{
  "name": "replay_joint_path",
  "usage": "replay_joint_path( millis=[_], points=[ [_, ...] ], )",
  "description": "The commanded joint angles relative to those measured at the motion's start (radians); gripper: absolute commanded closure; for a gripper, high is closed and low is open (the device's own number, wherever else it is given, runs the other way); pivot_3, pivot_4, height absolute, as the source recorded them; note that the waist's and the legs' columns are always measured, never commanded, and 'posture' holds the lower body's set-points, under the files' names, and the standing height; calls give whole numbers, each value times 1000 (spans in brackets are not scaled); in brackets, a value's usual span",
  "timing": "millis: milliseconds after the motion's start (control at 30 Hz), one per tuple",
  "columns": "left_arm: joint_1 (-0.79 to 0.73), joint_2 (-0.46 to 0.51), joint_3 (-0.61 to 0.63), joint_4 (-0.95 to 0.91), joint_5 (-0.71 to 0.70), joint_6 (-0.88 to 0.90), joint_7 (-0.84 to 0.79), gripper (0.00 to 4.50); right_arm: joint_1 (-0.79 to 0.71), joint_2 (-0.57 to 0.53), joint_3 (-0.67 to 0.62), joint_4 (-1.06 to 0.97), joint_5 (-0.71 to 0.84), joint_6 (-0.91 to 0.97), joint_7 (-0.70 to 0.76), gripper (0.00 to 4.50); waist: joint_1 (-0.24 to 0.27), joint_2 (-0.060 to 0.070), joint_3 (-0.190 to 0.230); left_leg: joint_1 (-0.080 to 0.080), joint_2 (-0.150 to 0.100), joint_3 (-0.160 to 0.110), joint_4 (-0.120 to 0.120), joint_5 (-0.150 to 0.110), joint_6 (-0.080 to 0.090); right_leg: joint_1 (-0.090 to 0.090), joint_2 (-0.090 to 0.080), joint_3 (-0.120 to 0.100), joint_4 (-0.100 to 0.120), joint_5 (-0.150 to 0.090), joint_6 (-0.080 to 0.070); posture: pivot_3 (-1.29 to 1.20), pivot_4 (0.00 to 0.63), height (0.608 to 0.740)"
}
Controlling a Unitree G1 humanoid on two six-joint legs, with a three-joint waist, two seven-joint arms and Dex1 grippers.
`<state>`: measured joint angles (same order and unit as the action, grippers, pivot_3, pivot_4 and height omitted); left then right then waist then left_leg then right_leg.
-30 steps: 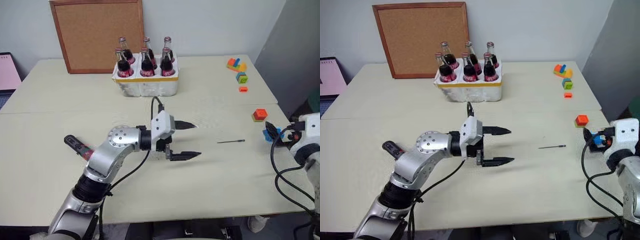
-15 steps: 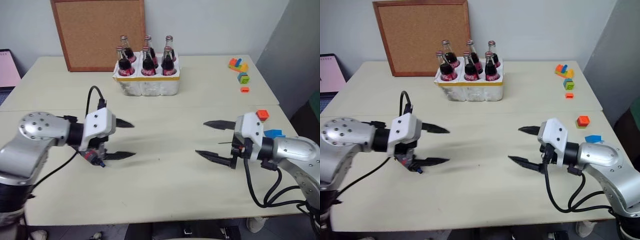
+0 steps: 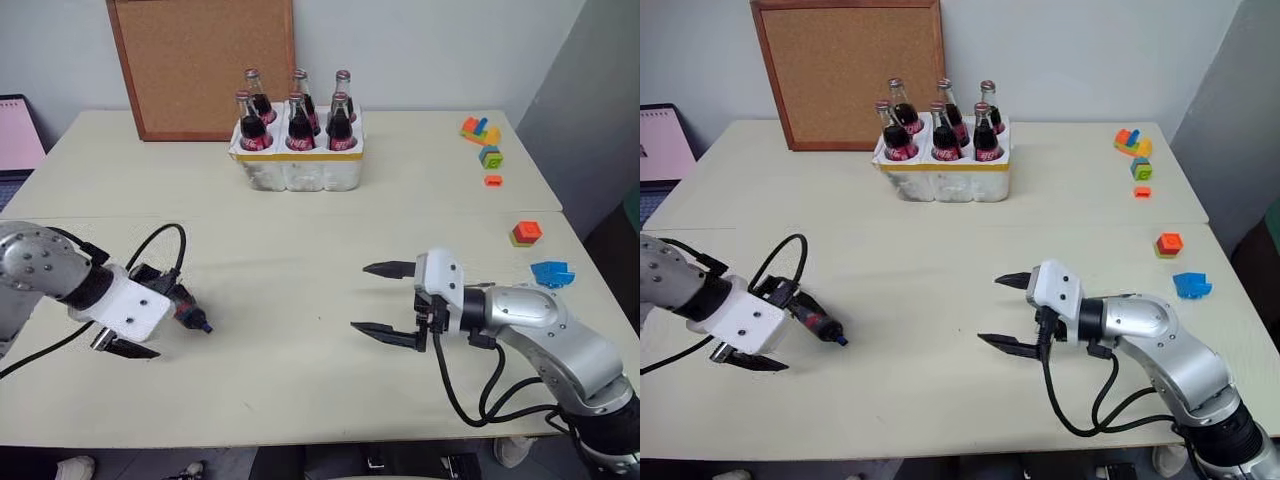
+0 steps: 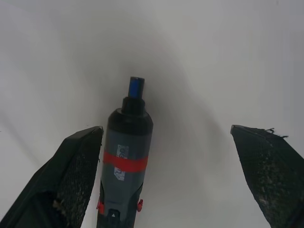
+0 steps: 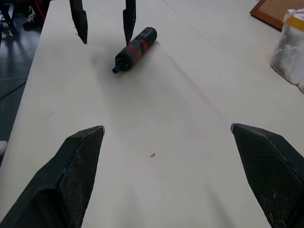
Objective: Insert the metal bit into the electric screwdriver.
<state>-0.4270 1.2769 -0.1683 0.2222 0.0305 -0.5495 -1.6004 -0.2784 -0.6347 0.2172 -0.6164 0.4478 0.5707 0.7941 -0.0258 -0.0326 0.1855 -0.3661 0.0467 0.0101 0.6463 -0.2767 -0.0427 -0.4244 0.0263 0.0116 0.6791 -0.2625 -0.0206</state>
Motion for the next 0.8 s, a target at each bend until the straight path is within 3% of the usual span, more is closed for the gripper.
replay_joint_path(
  millis=[33,267,700,800],
  points=[
    [-87,-42,-37,78,74,-54,29,0,12,11,0,-55,-11,-12,-21,8,1,-1,0,0,0,0,0,0,0,0,0,0,0,0,0,0,150,740],
    [-154,-131,-103,86,106,-6,28,0,20,13,6,-94,18,21,-24,8,-3,-2,-1,0,0,1,1,0,0,0,0,1,1,0,0,0,150,740],
    [-158,-141,-146,79,171,33,33,0,35,-24,-20,-141,63,51,-13,8,-5,-3,-1,1,1,-1,1,0,0,1,0,-1,2,0,0,0,150,740],
    [-151,-151,-151,90,200,25,63,490,37,-26,-18,-141,58,47,-13,0,-5,-3,-1,1,1,-1,1,0,0,1,0,0,2,0,0,0,150,740]
  ],
)
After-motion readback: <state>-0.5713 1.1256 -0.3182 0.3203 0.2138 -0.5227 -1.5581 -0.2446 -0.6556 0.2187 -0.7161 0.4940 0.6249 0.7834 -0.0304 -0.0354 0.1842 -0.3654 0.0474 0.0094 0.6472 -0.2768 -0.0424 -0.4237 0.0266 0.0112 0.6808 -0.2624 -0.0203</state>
